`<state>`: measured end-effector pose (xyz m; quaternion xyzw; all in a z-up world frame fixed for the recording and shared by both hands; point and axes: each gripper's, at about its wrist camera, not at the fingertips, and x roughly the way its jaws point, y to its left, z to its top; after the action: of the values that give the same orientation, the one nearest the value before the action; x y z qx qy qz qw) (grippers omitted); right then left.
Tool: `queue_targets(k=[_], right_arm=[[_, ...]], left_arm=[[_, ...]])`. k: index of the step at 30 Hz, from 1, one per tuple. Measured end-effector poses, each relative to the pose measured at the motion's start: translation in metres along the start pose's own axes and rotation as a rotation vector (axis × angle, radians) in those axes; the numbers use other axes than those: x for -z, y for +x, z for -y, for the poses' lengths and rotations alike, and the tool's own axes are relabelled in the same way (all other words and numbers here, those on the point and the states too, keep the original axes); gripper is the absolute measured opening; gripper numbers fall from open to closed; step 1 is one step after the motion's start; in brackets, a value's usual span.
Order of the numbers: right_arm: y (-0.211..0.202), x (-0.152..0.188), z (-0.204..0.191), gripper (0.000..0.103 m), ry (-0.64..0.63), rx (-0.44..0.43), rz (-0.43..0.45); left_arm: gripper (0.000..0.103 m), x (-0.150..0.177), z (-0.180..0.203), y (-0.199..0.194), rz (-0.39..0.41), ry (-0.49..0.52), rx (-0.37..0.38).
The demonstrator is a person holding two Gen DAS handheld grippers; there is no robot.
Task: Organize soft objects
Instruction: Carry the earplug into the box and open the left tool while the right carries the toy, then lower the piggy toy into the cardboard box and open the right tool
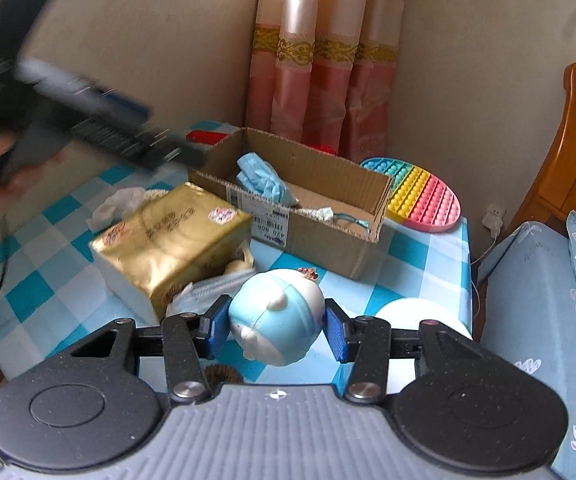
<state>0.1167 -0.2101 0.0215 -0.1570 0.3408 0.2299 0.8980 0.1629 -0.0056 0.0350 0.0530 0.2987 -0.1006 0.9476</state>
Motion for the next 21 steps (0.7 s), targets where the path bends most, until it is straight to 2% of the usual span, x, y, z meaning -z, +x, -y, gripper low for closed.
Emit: queue_targets(k=[6, 10, 15, 21], right_arm=[[0.012, -0.025, 0.009, 0.054, 0.011, 0.022, 0.004], [0.021, -0.044, 0.018, 0.054, 0.026, 0.046, 0.013], [0.036, -0.064, 0.032, 0.054, 0.066, 0.066, 0.012], [0.061, -0.087, 0.054, 0.054, 0.118, 0.059, -0.006]], left_arm=[[0.102, 0.032, 0.008, -0.037, 0.006, -0.053, -0.009], [0.102, 0.040, 0.005, -0.043, 0.013, -0.071, -0.023], [0.102, 0.047, 0.003, -0.048, 0.029, -0.079, -0.082], [0.102, 0.064, 0.000, -0.050, -0.006, -0.104, -0.111]])
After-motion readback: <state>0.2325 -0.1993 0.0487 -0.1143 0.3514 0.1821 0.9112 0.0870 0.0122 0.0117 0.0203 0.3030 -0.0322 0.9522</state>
